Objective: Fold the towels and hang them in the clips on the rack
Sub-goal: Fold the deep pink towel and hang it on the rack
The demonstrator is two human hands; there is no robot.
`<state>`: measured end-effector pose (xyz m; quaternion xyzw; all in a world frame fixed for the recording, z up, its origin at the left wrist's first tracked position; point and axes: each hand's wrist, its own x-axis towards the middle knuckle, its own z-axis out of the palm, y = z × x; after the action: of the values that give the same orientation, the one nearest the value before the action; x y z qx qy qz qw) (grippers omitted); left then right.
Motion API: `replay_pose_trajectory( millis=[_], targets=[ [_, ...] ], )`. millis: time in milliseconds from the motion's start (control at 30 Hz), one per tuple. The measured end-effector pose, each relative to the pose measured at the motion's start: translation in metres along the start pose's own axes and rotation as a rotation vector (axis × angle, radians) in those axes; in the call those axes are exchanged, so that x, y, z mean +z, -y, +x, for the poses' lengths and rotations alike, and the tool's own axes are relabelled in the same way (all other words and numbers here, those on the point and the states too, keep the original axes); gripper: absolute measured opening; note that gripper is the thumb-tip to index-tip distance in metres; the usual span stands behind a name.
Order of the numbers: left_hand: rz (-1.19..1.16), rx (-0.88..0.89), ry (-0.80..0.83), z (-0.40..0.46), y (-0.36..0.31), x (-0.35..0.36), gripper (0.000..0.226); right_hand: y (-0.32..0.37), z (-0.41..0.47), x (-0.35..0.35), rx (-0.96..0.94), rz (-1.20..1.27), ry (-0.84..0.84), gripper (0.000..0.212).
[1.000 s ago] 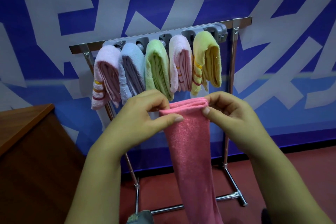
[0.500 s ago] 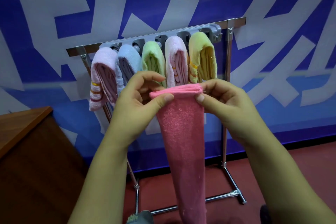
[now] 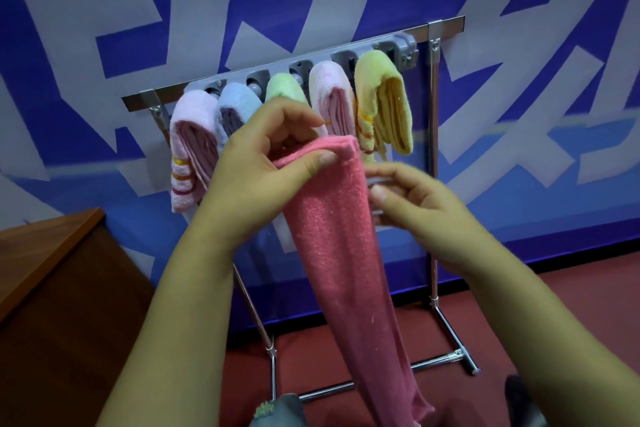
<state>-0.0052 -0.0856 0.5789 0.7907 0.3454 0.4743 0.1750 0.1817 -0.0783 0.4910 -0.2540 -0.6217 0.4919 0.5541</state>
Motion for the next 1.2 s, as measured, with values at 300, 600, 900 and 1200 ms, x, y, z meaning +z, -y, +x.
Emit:
replay_pose_trajectory(
  millis=[300, 600, 900, 1200],
  targets=[
    [0.010, 0.024, 0.019, 0.013, -0.007, 0.000, 0.027, -0.077, -0.039, -0.015, 0.333, -0.197, 0.055, 0.023],
    [0.018, 0.026, -0.018, 0.015, -0.003, -0.005, 0.027, -0.090, -0.037, -0.012, 0.154, -0.346, -0.149, 0.027],
    [-0.004, 0.016, -0.038, 0.018, -0.001, -0.003, 0.028, -0.101, -0.036, -0.012, 0.110, -0.363, -0.211, 0.027],
    [0.006, 0.029, -0.082, 0.023, 0.002, -0.006, 0.028, -0.100, -0.050, -0.010, -0.003, -0.408, -0.277, 0.003]
  ],
)
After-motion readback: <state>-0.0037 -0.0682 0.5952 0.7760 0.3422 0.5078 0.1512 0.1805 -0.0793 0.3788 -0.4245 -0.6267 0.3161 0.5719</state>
